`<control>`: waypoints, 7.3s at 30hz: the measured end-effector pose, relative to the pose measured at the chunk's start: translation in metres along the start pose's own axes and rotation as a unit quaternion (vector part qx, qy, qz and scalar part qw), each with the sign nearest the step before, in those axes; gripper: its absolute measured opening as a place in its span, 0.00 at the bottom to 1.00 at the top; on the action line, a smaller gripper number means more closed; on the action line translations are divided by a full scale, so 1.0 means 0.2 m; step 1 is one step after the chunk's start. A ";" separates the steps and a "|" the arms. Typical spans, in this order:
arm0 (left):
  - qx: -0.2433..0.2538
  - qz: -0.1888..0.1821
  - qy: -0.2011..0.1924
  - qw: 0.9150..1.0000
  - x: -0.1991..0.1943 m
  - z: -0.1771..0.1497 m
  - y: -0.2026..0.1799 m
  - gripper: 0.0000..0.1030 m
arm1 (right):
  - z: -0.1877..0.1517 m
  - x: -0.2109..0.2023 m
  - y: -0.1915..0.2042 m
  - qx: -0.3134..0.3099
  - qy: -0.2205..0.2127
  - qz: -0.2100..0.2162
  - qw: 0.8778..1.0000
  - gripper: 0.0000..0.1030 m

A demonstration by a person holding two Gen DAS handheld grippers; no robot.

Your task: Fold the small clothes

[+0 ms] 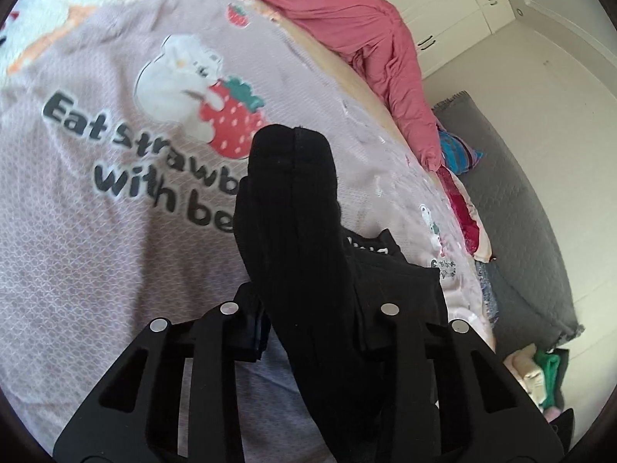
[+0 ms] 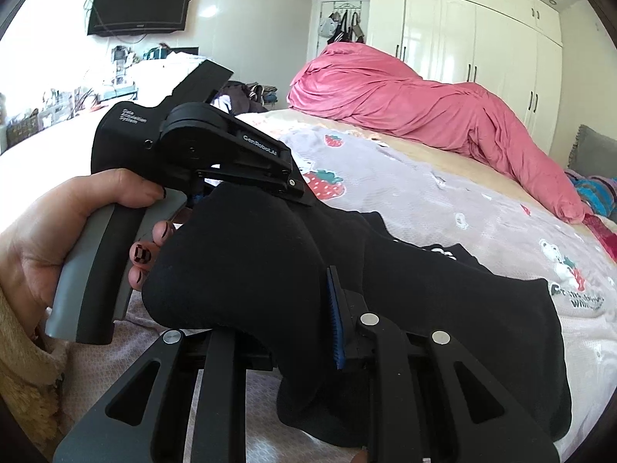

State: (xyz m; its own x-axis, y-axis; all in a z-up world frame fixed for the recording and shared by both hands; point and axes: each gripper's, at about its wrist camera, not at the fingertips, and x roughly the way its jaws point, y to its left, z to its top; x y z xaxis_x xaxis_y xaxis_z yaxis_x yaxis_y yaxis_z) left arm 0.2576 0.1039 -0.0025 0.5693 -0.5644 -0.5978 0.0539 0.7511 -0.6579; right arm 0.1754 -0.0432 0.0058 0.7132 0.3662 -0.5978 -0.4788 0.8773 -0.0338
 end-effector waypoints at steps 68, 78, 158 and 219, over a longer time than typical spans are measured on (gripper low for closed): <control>0.189 0.133 0.024 0.973 0.47 -0.46 -0.81 0.76 | -0.46 -0.28 -1.31 0.437 0.077 0.175 0.879 0.69; 0.236 0.164 0.025 0.957 0.49 -0.52 -0.83 0.81 | -0.37 -0.10 -1.33 0.399 0.130 0.170 0.892 0.22; 0.232 0.148 -0.037 0.961 -0.12 -1.21 -0.64 0.91 | -0.82 -0.98 -0.65 0.205 0.016 -0.156 0.966 0.96; 0.233 0.160 -0.041 0.958 -0.14 -1.20 -0.66 0.91 | -0.82 -0.96 -0.62 0.185 0.025 -0.168 0.968 0.96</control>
State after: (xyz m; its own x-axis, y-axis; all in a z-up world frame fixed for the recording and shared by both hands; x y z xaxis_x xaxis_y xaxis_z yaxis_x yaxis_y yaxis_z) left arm 0.0374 -0.0624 -0.0098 0.6796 -0.2652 -0.6839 0.2161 0.9634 -0.1589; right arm 0.0147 -0.2727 -0.0065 0.7660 0.0339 -0.6419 -0.0019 0.9987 0.0505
